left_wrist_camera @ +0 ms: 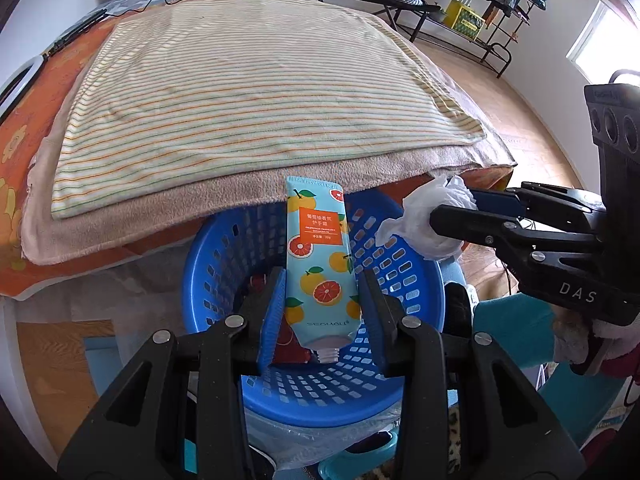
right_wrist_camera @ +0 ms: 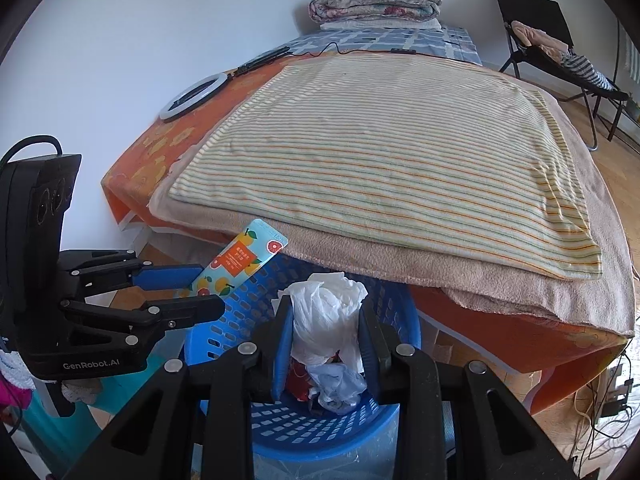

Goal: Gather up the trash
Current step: 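Lift the tube and tissue and carry both over the blue basket, then open the left gripper to drop the tube while the right gripper releases the tissue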

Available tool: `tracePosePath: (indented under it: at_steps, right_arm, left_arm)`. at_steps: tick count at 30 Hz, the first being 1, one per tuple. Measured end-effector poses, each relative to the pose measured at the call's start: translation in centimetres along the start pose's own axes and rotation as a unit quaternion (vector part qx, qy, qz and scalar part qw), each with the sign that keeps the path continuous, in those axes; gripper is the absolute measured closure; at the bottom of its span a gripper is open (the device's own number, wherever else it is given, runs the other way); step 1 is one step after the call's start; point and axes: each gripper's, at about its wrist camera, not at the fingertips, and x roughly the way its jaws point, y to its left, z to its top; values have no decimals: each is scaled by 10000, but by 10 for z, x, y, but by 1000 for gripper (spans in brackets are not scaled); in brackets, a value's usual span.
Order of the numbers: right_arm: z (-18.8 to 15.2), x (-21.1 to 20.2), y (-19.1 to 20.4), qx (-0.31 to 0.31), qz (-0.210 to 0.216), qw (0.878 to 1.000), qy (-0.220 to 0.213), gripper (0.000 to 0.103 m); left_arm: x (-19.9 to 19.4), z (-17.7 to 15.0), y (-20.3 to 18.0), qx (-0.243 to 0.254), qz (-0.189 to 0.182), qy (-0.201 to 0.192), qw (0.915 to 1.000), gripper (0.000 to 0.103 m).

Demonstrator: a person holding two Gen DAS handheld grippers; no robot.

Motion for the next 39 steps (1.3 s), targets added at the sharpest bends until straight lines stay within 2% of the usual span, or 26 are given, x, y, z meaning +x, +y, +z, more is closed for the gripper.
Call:
tracePosePath:
  at_steps: [11, 33, 35, 37, 39]
  right_arm:
    - [-13, 16, -3, 79, 25, 9997, 242, 72]
    - [-18, 31, -1, 74, 64, 9988, 486, 68]
    - [-18, 31, -1, 86, 45, 9988, 482, 64]
    - [-18, 30, -2, 103, 30, 9989, 453, 54]
    - [-18, 30, -2, 120, 18, 9990, 441, 51]
  left_arm:
    - [23, -15, 7, -97, 42, 396, 9992, 66]
    - [38, -11, 5, 21, 320, 490, 9983, 66]
    - [38, -11, 5, 40, 374, 492, 9981, 66]
    - [38, -11, 6, 26, 374, 508, 9980, 66]
    - [39, -11, 6, 22, 416, 518, 9978, 66]
